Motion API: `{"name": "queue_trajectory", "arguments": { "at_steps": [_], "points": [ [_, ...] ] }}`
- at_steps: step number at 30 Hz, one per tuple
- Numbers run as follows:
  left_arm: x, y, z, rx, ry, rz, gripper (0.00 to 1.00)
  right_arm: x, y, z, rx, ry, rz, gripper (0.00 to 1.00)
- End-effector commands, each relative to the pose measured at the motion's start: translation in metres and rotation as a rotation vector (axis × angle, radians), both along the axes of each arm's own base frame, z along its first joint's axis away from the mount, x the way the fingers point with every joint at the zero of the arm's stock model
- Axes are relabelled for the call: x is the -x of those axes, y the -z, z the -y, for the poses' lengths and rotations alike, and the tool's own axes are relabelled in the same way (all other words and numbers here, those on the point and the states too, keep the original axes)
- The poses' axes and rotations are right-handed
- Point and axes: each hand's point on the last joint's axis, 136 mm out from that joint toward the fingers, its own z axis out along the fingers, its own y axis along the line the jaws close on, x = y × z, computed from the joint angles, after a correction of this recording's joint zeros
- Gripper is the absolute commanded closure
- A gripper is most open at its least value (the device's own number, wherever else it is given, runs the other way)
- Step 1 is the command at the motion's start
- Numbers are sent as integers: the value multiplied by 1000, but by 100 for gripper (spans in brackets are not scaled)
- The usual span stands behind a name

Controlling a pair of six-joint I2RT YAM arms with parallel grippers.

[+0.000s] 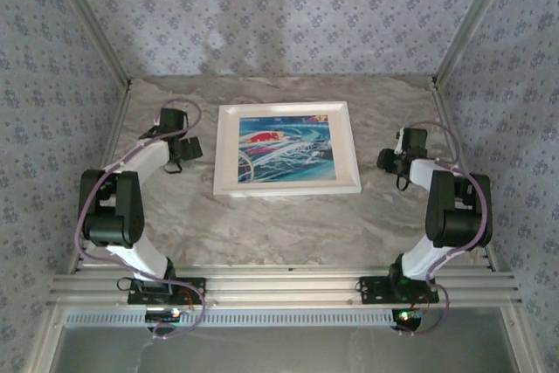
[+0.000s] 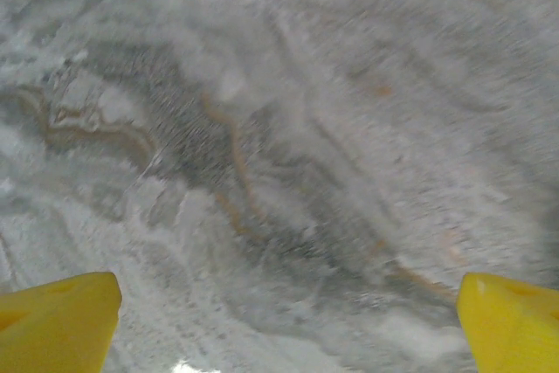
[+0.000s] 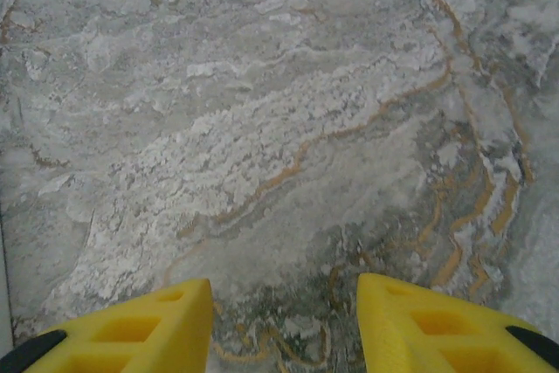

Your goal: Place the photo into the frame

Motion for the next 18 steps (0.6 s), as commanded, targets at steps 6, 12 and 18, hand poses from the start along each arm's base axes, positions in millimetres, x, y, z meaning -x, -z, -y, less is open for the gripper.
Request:
{"name": "queue_trajectory", "arguments": {
  "at_steps": [6,12,18],
  "points": [
    [-1,-18,-28,-170,-9,91,1,-34,-32,7,181,-36,188,53],
    [2,-7,-42,-262,-35,139,1,-32,-38,-2,193,-79,237,0],
    [-14,-8,-48,-344,-11,221,1,-31,-40,-3,212,-78,248,0]
  ]
}}
